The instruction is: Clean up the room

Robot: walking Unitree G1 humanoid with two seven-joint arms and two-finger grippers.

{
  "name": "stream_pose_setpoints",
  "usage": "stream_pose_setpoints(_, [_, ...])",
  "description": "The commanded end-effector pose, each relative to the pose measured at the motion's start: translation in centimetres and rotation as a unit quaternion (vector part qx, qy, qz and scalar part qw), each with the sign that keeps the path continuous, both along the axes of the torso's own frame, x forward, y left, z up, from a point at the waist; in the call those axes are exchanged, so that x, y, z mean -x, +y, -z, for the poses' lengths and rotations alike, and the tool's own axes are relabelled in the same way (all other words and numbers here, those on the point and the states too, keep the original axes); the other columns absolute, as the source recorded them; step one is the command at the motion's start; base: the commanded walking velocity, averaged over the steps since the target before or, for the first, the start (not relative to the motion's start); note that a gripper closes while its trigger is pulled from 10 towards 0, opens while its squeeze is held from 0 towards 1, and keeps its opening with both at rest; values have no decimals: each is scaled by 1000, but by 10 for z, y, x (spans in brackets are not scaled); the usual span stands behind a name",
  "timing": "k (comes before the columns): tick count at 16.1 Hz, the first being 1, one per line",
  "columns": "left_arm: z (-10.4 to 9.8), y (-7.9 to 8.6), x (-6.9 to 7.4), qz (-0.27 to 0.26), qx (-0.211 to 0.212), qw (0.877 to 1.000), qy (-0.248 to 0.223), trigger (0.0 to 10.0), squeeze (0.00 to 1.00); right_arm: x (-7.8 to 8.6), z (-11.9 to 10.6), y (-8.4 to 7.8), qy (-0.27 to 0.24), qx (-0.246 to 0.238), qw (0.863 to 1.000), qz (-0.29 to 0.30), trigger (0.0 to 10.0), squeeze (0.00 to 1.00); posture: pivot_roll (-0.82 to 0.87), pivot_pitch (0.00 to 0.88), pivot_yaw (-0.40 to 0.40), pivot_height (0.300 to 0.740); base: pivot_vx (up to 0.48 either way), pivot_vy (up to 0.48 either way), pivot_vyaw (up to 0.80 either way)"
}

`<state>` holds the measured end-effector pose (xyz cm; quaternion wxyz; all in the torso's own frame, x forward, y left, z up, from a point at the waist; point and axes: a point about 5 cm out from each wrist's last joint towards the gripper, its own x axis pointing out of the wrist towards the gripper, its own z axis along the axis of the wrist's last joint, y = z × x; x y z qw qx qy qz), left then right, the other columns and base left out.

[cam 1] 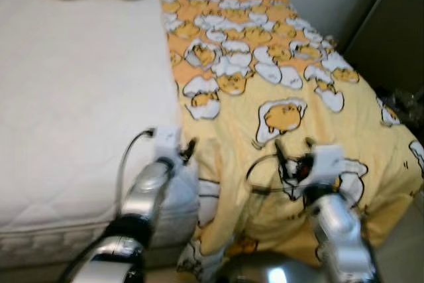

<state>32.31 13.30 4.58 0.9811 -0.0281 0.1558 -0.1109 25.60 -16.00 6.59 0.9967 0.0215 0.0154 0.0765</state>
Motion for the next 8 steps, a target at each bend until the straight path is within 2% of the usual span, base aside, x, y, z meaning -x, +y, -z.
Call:
stream_pose_setpoints(1, [6,-15,4,31,17,999,25,10000,0,2,-1,-9,3,9,1000,16,10000,0,-71,22,-72,740,0,0,0])
stream_pose_setpoints(2, [9,-16,5,36,24,998,35,10000,0,3,0,-8,5,7,1000,19,10000,0,-73,25,-70,740,0,0,0])
stream_pose_setpoints(4, [19,-20,9,55,67,993,83,10000,0,9,0,-6,8,2,1000,24,10000,0,-83,61,-49,740,0,0,0])
stream_pose_setpoints(5, [21,-21,10,66,72,991,87,10000,0,11,1,-6,11,2,1000,27,10000,0,-87,71,-44,740,0,0,0])
stream_pose_setpoints(7, [23,-23,11,81,66,990,94,10000,0,16,3,-7,15,3,999,31,10000,0,-93,105,-34,740,0,0,0])
stream_pose_setpoints(8, [28,-19,13,76,41,991,102,10000,0,24,5,-7,23,3,999,33,10000,0,-103,132,-31,740,0,0,0])
